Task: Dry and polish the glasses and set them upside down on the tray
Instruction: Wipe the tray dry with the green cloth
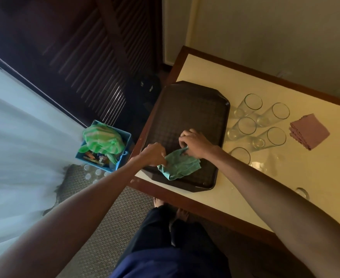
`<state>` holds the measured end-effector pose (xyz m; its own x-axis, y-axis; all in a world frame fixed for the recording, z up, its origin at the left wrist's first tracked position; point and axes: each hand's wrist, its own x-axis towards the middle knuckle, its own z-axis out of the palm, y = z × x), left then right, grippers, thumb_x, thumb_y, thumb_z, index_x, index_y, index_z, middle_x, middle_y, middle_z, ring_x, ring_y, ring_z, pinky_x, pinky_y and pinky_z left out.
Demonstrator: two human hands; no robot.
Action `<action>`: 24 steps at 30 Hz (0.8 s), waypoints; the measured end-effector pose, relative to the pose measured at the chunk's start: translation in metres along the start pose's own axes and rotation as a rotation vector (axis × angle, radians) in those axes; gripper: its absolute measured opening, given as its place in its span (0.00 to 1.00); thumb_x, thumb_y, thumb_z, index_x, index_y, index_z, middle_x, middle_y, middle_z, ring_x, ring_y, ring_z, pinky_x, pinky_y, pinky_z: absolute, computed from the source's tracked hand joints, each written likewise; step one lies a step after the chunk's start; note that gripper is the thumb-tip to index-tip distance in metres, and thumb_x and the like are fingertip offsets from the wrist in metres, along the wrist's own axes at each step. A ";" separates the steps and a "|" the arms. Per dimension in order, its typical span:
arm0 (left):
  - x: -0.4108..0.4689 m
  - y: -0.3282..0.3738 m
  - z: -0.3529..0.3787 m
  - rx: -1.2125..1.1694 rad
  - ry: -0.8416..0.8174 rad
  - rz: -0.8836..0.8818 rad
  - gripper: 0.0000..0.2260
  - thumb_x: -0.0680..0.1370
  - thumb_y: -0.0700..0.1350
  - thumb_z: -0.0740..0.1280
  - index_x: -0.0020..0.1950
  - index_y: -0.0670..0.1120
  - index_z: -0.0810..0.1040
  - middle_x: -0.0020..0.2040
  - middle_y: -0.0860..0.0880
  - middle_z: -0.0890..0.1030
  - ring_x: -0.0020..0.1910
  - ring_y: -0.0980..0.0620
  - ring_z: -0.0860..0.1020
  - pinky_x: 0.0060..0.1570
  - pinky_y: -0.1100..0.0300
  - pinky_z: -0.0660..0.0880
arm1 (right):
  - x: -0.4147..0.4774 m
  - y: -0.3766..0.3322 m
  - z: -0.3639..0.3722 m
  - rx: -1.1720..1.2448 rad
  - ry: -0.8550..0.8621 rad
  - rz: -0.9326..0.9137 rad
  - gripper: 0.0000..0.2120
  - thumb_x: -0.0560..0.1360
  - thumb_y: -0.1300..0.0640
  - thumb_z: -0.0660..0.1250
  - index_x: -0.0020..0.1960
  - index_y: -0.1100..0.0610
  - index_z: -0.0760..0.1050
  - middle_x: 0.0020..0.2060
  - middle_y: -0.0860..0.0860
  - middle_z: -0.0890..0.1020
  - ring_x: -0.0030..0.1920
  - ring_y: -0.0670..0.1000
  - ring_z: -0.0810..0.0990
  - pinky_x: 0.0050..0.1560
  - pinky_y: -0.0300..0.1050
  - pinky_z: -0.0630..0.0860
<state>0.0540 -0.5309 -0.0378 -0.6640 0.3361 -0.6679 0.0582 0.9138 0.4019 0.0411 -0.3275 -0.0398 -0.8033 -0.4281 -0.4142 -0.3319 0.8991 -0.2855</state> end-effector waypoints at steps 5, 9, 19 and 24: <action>0.001 0.007 -0.056 -0.416 -0.118 0.067 0.08 0.76 0.41 0.76 0.52 0.46 0.80 0.46 0.50 0.81 0.46 0.52 0.80 0.38 0.68 0.76 | -0.020 0.017 -0.043 0.426 -0.076 0.130 0.10 0.74 0.54 0.74 0.51 0.54 0.75 0.47 0.50 0.78 0.49 0.53 0.78 0.47 0.48 0.74; -0.003 0.029 -0.113 -0.689 -0.115 0.129 0.16 0.71 0.41 0.79 0.56 0.45 0.80 0.51 0.48 0.85 0.53 0.47 0.84 0.53 0.52 0.82 | -0.041 0.033 -0.080 0.708 0.099 0.275 0.16 0.73 0.49 0.75 0.55 0.53 0.74 0.52 0.50 0.80 0.51 0.50 0.80 0.48 0.45 0.77; -0.002 0.180 -0.178 -0.922 -0.134 0.365 0.14 0.79 0.45 0.71 0.65 0.48 0.77 0.55 0.48 0.84 0.53 0.49 0.84 0.49 0.52 0.83 | -0.142 0.091 -0.159 1.417 0.614 0.384 0.08 0.75 0.55 0.73 0.53 0.53 0.79 0.48 0.50 0.85 0.49 0.52 0.85 0.48 0.50 0.83; 0.010 0.290 -0.148 -0.850 -0.104 0.427 0.19 0.80 0.41 0.71 0.70 0.48 0.74 0.57 0.47 0.82 0.52 0.49 0.82 0.48 0.53 0.81 | -0.217 0.156 -0.165 1.499 0.757 0.436 0.23 0.71 0.54 0.77 0.62 0.59 0.75 0.56 0.56 0.83 0.54 0.56 0.85 0.53 0.57 0.82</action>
<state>-0.0459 -0.2967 0.1647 -0.6399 0.6586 -0.3960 -0.3079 0.2524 0.9173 0.0820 -0.0792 0.1479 -0.8820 0.3322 -0.3343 0.3121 -0.1199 -0.9425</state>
